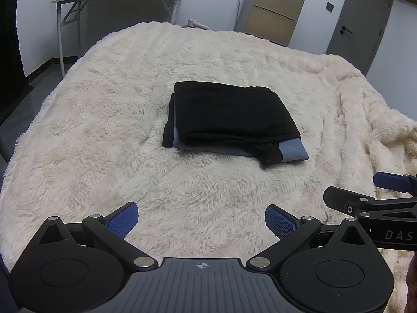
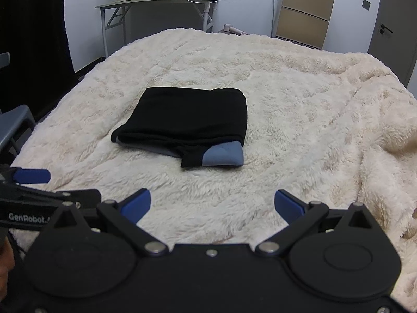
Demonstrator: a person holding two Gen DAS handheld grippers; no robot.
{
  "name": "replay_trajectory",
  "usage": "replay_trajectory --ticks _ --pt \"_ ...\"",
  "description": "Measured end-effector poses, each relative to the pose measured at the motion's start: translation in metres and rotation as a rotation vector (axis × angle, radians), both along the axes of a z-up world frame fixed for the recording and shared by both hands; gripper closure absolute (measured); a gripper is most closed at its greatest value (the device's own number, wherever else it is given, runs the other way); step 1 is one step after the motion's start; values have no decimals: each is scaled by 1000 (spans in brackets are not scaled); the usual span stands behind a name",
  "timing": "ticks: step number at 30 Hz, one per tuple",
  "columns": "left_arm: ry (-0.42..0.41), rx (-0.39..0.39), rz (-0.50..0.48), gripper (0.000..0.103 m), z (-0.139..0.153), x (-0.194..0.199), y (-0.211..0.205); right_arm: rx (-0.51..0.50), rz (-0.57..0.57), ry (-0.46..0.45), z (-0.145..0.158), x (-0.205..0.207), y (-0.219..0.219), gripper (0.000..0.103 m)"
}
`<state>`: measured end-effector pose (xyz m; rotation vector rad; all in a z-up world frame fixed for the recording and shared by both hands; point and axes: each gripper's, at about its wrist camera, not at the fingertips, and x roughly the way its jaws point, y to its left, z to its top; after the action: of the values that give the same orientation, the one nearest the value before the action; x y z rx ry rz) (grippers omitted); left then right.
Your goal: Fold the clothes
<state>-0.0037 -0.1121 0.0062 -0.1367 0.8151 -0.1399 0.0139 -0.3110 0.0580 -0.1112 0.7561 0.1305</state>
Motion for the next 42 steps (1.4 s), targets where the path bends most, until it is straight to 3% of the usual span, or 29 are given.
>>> replay_trajectory --ticks 42 --pt "3 5 11 0 0 -1 0 10 3 -2 0 1 2 0"
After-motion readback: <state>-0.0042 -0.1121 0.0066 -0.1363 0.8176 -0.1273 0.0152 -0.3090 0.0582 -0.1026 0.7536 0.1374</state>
